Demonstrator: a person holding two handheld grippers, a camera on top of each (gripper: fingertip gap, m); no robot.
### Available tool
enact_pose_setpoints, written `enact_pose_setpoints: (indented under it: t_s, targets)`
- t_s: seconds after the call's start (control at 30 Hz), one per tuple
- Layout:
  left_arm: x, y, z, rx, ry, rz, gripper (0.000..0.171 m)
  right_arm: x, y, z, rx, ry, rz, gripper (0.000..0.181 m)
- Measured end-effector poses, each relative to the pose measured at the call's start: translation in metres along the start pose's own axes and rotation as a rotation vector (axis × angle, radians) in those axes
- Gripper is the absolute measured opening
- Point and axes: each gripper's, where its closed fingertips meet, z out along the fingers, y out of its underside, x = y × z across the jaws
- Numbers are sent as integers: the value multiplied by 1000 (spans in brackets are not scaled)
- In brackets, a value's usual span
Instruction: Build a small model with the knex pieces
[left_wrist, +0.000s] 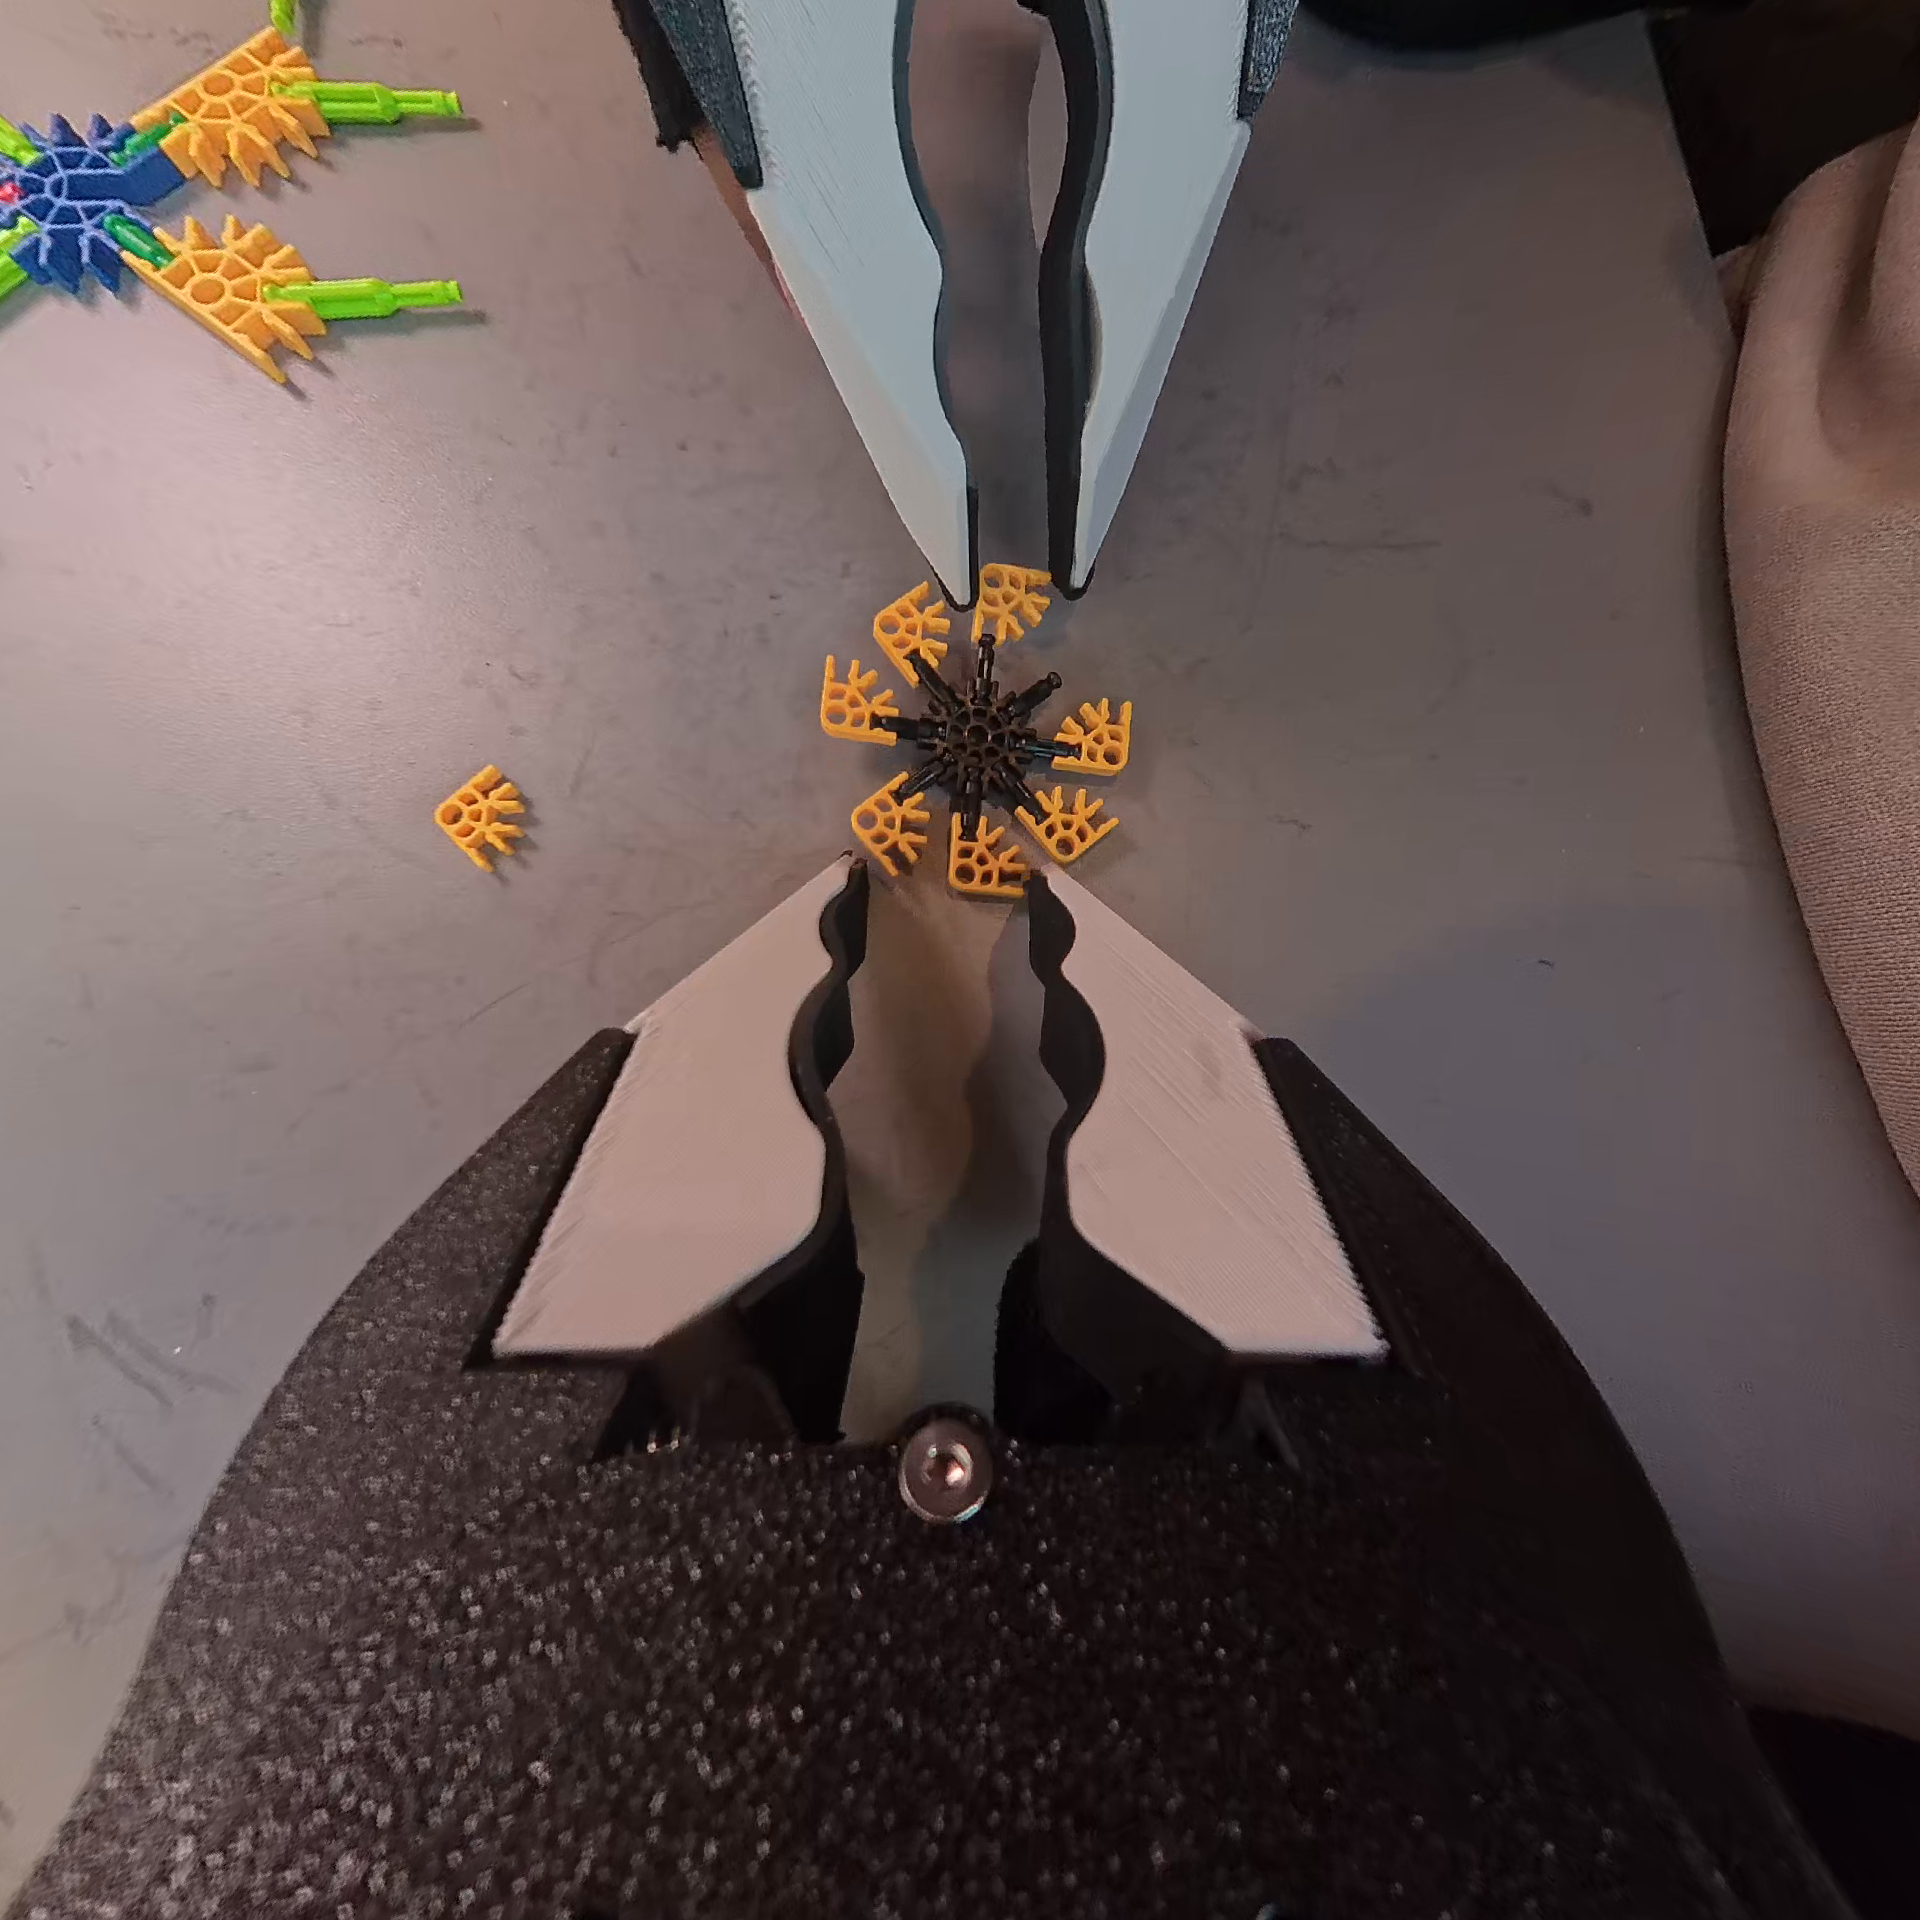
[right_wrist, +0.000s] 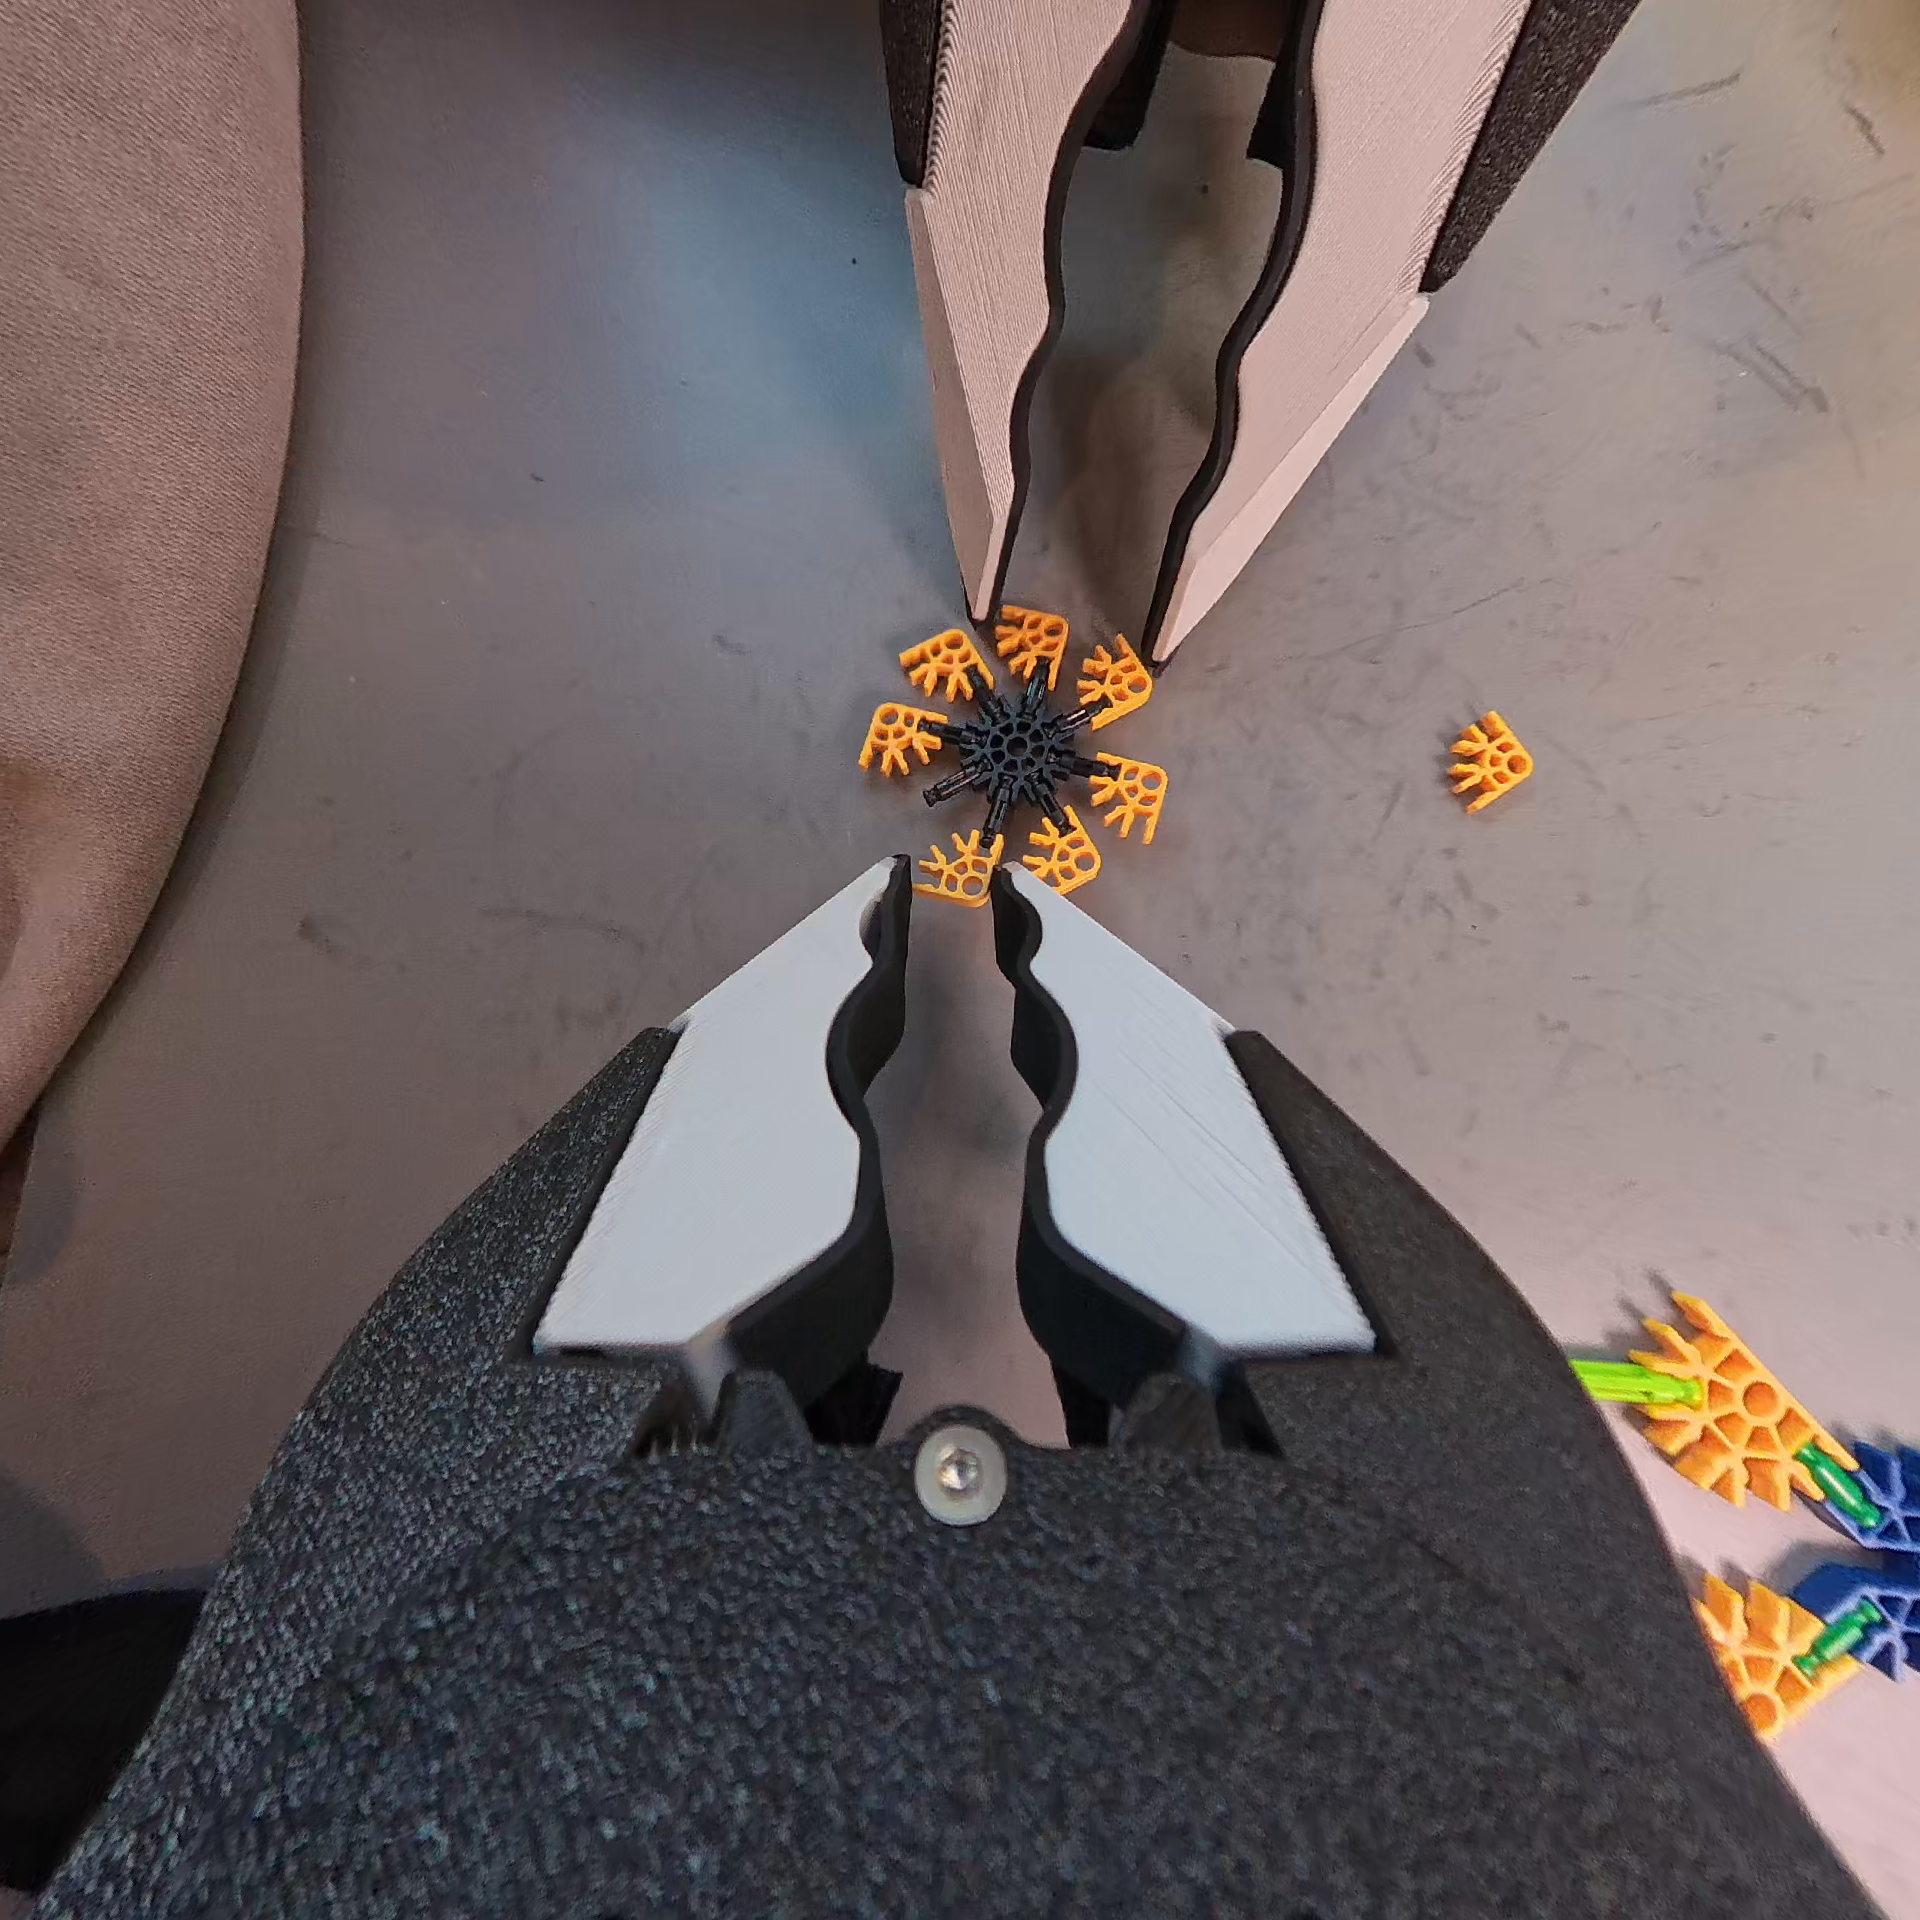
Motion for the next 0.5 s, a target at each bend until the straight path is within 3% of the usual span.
enact_pose_setpoints:
  t_s: [0.23,0.4,0.5]
  targets:
    - [2,0,-1,-5,13,-3,31,-1,3,0,-10,-7,8,14]
    - [6,-21,-8,99,36,-18,35,-4,5,6,-19,-24,7,13]
    - [9,-18,2,58,29,1,37,-5,5,6,-18,-34,10,13]
